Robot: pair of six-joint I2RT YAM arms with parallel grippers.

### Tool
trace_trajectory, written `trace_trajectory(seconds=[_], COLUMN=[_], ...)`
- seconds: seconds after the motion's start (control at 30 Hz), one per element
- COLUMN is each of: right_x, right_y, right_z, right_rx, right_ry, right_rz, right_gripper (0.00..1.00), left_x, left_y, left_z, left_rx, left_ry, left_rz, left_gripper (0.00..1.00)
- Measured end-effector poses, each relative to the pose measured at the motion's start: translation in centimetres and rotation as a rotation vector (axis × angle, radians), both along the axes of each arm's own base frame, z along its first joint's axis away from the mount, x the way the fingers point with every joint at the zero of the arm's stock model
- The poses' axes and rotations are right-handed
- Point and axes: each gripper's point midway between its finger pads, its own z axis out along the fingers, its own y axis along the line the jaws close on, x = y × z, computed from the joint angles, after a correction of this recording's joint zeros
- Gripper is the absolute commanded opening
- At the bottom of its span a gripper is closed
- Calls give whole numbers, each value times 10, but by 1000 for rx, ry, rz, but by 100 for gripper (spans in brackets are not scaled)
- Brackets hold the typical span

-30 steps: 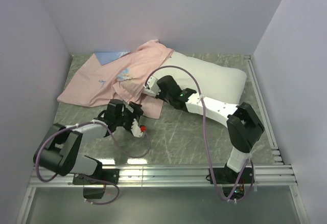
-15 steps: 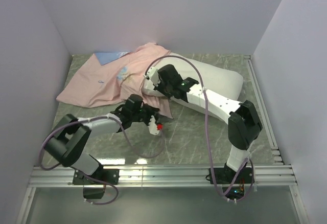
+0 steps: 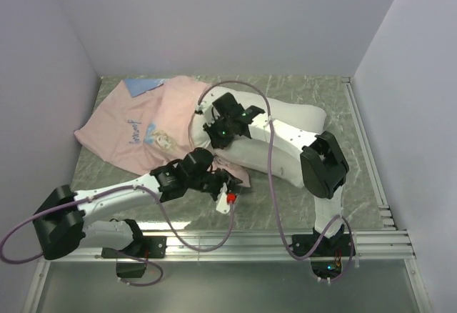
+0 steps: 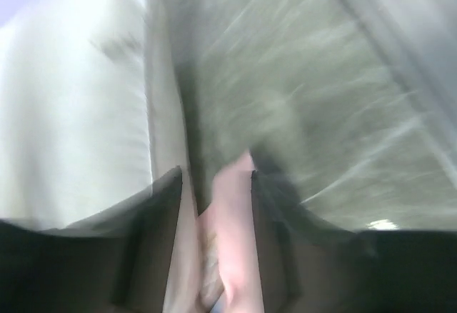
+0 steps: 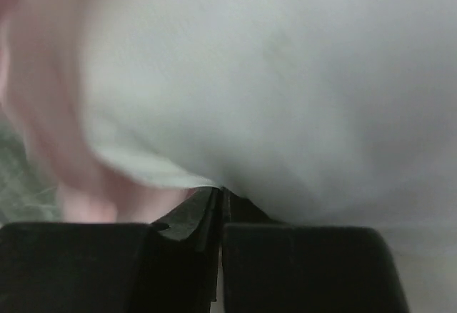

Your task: Put the pillow into the pillowcase

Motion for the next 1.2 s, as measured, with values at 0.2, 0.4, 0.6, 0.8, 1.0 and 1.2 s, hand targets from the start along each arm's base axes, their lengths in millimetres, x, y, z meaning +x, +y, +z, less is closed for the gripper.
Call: trace_trajectory(seconds=[0.2,0.4,0.6,0.8,1.0,1.2], right_x=[-55,-96,-78,35,153,185], right_y=[-5,-14,-38,-84,-91,-91], right_z=[-55,-31,86,163,120,16], right_rx=[51,105,253,322,205,134], right_ry=[200,217,64,-156,-173,45], right_rz=[40,117,111,-156,-349,-340], right_gripper=[11,93,97,98,100,100], left_x=[-61,-30,66,105,136,143], left_y=[19,33,90,118,130,137], left_z=[75,176,182,172,163,158], left_rx=[-162,-353,-473,-524,-551,-557], left_ry=[184,435,745,903,990,1016], left_rz=[-68,152,596,781,872,906], left_gripper=[77,79,81,82,85,87])
